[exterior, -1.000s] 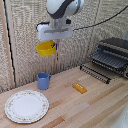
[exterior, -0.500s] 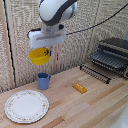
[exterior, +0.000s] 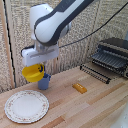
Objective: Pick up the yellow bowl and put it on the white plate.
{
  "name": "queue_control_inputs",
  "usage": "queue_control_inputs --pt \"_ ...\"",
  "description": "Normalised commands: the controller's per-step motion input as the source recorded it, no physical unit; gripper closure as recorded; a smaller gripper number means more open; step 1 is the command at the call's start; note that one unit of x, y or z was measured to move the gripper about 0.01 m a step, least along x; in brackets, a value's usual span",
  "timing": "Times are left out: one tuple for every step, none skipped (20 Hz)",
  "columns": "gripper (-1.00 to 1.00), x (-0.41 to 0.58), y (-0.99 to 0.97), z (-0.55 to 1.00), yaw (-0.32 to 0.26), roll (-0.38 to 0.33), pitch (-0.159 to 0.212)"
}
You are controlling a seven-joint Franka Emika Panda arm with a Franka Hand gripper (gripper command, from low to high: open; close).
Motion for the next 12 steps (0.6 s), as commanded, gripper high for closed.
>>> queue_control_inputs --pt "1.0 0.0 0.45 -0.45 0.102 -0.005 -0.006" --pt "1.0 0.0 0.43 -0.45 0.099 -0.013 -0.003" --pt "1.0 0.0 0.38 -0.44 0.1 -0.02 0.0" --pt "1.0 0.04 0.32 -0.44 0.101 -0.026 0.0" --pt "1.0 0.069 0.27 -0.45 0.102 -0.032 0.0" --pt "1.0 0.089 0.23 -0.43 0.101 -0.024 0.0" --pt "1.0 0.089 0.22 -0.44 0.101 -0.018 0.0" --pt "1.0 0.083 0.23 -0.45 0.103 -0.017 0.0" --pt "1.0 0.069 0.25 -0.47 0.104 -0.024 0.0" --pt "1.0 0.074 0.25 -0.47 0.1 -0.028 0.0" --pt "1.0 0.094 0.21 -0.46 0.092 -0.028 0.0" --pt "1.0 0.129 0.15 -0.45 0.079 -0.028 0.0"
